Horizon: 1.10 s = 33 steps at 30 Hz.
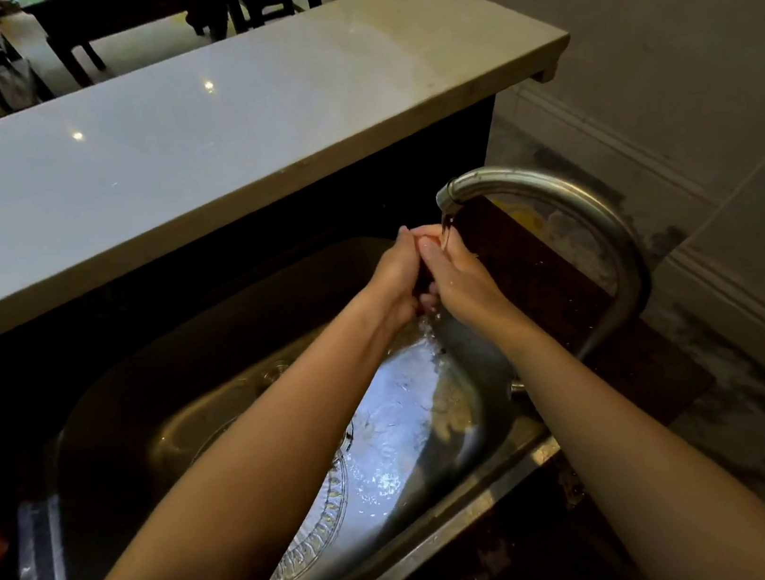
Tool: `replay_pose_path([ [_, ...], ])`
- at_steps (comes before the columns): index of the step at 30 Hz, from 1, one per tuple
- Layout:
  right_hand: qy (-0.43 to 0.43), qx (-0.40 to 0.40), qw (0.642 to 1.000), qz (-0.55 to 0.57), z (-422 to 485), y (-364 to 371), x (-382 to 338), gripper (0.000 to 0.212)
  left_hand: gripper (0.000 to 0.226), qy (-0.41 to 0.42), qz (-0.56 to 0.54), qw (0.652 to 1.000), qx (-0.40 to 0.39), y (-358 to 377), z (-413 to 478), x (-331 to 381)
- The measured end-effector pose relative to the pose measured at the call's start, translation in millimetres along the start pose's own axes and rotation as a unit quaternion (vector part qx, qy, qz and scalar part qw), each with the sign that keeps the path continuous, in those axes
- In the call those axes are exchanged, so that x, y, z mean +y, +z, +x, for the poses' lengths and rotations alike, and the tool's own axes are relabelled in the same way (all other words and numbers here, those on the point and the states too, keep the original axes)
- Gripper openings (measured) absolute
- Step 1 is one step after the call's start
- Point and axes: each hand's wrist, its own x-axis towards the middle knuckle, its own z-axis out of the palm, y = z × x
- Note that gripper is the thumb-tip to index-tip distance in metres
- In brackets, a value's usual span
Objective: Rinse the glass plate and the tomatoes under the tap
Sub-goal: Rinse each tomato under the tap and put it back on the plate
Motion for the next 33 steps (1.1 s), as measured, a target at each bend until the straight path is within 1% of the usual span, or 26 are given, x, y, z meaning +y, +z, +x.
replay_pose_path([
  [1, 0.009, 0.027, 1.000, -0.012, 0, -2, 2, 0.019, 0.046, -0.008, -0.006, 1.000, -0.020, 2, 0, -2],
  [3, 0.038, 0.095, 0.995, -0.011, 0, -4, 2, 0.029, 0.040, -0.013, -0.014, 0.999, -0.046, 4, 0, -10],
  [4, 0.045, 0.104, 0.993, -0.018, 0, -4, 2, 0.030, 0.038, -0.012, -0.013, 0.999, -0.049, 3, 1, -13],
  [5, 0.051, 0.088, 0.994, -0.043, -2, -3, 2, 0.028, 0.036, -0.015, -0.010, 0.999, -0.046, 0, 2, -16],
  [8, 0.094, -0.027, 0.988, -0.124, -13, -8, 8, 0.022, 0.037, -0.056, 0.029, 0.997, -0.039, -14, 3, -19],
  [10, 0.082, -0.072, 0.979, -0.172, -20, -14, 13, 0.031, 0.035, -0.089, 0.049, 0.994, -0.031, -23, 5, -22],
  [11, 0.071, -0.078, 0.974, -0.202, -22, -16, 15, 0.037, 0.032, -0.104, 0.052, 0.993, -0.026, -26, 6, -24],
  [14, 0.065, -0.047, 0.963, -0.257, -27, -13, 18, 0.048, 0.029, -0.132, 0.067, 0.989, -0.028, -35, 7, -31],
  [16, 0.063, -0.033, 0.964, -0.257, -31, -11, 21, 0.048, 0.031, -0.136, 0.083, 0.987, -0.034, -40, 8, -36],
  [19, 0.055, -0.033, 0.955, -0.289, -36, -12, 28, 0.050, 0.041, -0.134, 0.123, 0.983, -0.032, -45, 9, -44],
  [22, 0.061, -0.040, 0.945, -0.318, -40, -6, 33, 0.054, 0.035, -0.122, 0.153, 0.980, -0.031, -52, 7, -49],
  [26, 0.048, -0.056, 0.934, -0.350, -45, 1, 38, 0.055, 0.035, -0.103, 0.208, 0.973, -0.021, -59, 5, -58],
  [29, 0.033, -0.063, 0.933, -0.353, -47, 8, 39, 0.054, 0.030, -0.104, 0.214, 0.971, -0.002, -66, 4, -63],
  [33, 0.031, -0.083, 0.933, -0.348, -50, 16, 40, 0.053, 0.035, -0.108, 0.217, 0.970, 0.009, -74, 4, -66],
])
